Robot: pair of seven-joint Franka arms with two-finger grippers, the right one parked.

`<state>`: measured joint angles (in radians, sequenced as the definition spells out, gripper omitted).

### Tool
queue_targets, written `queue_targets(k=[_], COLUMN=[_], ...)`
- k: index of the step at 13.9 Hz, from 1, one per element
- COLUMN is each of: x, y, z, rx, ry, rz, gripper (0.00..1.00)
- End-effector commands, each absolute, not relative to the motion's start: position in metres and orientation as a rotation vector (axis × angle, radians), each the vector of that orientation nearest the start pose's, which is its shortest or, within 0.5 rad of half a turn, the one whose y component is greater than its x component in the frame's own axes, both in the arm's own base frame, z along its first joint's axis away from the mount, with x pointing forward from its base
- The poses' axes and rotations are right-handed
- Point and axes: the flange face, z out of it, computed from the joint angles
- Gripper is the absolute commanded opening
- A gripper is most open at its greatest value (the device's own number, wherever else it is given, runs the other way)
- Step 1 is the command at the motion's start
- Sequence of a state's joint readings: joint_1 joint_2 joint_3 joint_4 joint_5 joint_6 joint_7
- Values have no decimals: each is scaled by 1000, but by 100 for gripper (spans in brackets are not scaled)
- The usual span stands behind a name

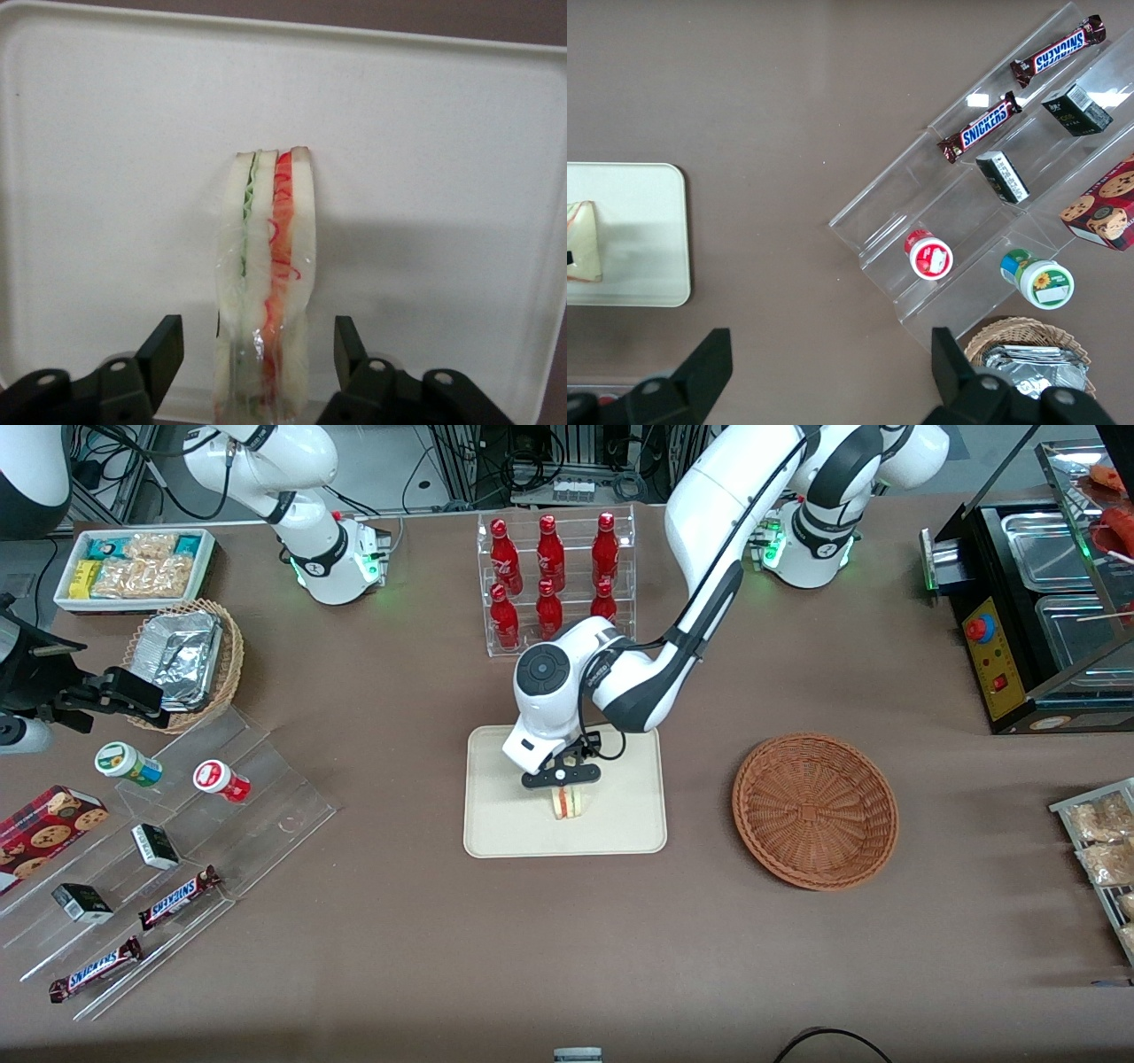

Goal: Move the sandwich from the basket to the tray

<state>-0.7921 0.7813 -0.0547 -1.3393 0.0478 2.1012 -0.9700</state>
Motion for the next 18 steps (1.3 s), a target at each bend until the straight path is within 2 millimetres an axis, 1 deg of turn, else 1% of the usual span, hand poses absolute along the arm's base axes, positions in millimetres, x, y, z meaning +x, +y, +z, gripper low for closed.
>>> queue_targets(k=[1,2,3,4,6,9,10,12,13,14,16,17,18], x=[501,506,516,527,529,547,555,561,567,570,576,578,582], y=[-532,-520,-501,-481,-455,-381,-354,-313,-285,-262,-225,-211,-190], z=[322,350,378,400,448,506,519,537,545,551,559,564,567], rx=[-3106,-3092,-3089,-3087,-3074,-3021,-3002,-2983,-2981,-2990,-2995,-2999,-2997], ry=[-279,-349,-410,-457,-504,-637,-687,-700,-679,-626,-566,-538,-529], rz=[22,13,15,12,10,54,65,91,112,135,172,172,181], gripper=[99,99,99,99,99,99,99,99,99,99,99,99,99])
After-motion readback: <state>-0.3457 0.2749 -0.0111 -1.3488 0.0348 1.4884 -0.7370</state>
